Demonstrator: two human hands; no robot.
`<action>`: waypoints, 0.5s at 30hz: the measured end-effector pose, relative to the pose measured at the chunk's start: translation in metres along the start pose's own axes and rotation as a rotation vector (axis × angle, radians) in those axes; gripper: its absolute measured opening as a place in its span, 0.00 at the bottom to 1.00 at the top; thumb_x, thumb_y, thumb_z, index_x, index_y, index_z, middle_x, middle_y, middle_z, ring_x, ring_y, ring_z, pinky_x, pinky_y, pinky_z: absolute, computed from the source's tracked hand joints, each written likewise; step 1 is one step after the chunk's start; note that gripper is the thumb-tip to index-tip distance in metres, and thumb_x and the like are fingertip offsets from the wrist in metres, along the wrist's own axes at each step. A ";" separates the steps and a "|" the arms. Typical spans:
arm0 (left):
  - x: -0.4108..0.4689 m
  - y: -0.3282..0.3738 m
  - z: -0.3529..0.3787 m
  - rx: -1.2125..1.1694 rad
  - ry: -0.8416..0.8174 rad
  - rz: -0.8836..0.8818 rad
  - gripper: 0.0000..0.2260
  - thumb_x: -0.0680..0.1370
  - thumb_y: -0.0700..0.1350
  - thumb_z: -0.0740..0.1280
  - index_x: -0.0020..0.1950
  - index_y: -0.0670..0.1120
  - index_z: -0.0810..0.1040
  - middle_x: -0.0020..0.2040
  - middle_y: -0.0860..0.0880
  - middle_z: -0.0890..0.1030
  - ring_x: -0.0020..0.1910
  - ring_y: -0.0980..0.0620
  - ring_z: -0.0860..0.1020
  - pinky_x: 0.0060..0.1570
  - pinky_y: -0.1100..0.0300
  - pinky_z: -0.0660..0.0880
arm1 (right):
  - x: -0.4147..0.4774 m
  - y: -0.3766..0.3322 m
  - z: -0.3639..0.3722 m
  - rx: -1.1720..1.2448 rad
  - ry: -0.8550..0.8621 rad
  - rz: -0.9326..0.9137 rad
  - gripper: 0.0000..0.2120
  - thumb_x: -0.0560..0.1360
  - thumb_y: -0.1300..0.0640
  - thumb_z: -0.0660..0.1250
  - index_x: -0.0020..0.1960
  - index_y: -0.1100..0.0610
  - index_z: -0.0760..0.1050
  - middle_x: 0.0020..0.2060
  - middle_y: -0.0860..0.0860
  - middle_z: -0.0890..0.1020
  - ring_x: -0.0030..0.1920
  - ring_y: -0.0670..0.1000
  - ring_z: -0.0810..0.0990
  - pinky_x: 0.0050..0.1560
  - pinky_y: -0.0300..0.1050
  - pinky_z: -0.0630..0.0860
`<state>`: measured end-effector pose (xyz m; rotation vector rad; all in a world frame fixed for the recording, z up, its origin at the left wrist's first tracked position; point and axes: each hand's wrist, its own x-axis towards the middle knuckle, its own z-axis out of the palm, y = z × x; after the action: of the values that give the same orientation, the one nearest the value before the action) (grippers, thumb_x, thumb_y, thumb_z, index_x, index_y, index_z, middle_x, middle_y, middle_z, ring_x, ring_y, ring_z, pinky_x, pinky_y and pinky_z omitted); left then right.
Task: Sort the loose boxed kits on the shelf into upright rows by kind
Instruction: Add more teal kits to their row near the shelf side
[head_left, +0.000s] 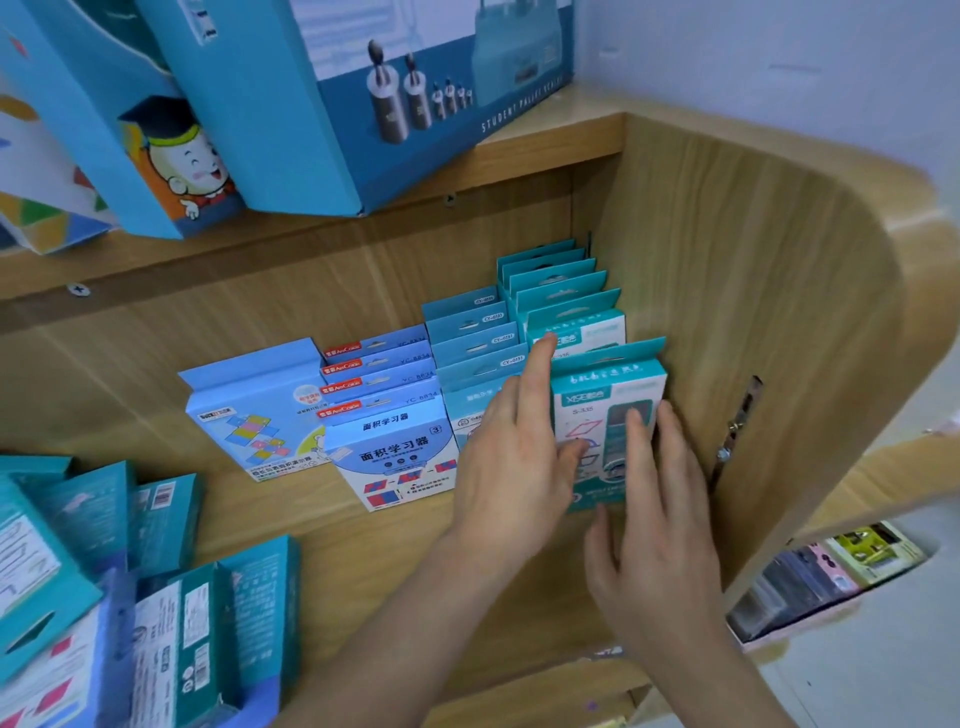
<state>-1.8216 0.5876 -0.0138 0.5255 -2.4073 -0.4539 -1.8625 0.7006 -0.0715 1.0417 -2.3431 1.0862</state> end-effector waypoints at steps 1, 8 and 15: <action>0.001 -0.001 0.000 0.010 0.004 0.003 0.41 0.72 0.46 0.73 0.72 0.59 0.47 0.64 0.49 0.74 0.61 0.48 0.73 0.54 0.51 0.74 | 0.000 0.000 0.001 0.008 -0.003 0.002 0.36 0.70 0.66 0.66 0.75 0.61 0.55 0.73 0.61 0.60 0.71 0.61 0.63 0.68 0.54 0.65; 0.018 -0.008 0.007 0.090 0.050 0.053 0.32 0.68 0.49 0.76 0.64 0.51 0.60 0.56 0.46 0.78 0.54 0.45 0.75 0.47 0.51 0.75 | -0.002 0.004 0.014 0.038 -0.103 0.072 0.39 0.68 0.67 0.69 0.74 0.57 0.57 0.71 0.59 0.62 0.68 0.59 0.66 0.62 0.53 0.70; 0.037 -0.019 0.012 0.213 0.102 0.133 0.30 0.65 0.51 0.78 0.60 0.45 0.68 0.52 0.47 0.78 0.50 0.48 0.72 0.47 0.53 0.74 | 0.012 0.007 0.020 0.030 -0.168 0.078 0.40 0.70 0.66 0.66 0.77 0.54 0.51 0.75 0.56 0.55 0.72 0.58 0.60 0.68 0.52 0.65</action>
<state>-1.8509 0.5565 -0.0123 0.4637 -2.3862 -0.1107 -1.8753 0.6823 -0.0812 1.0998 -2.5264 1.1038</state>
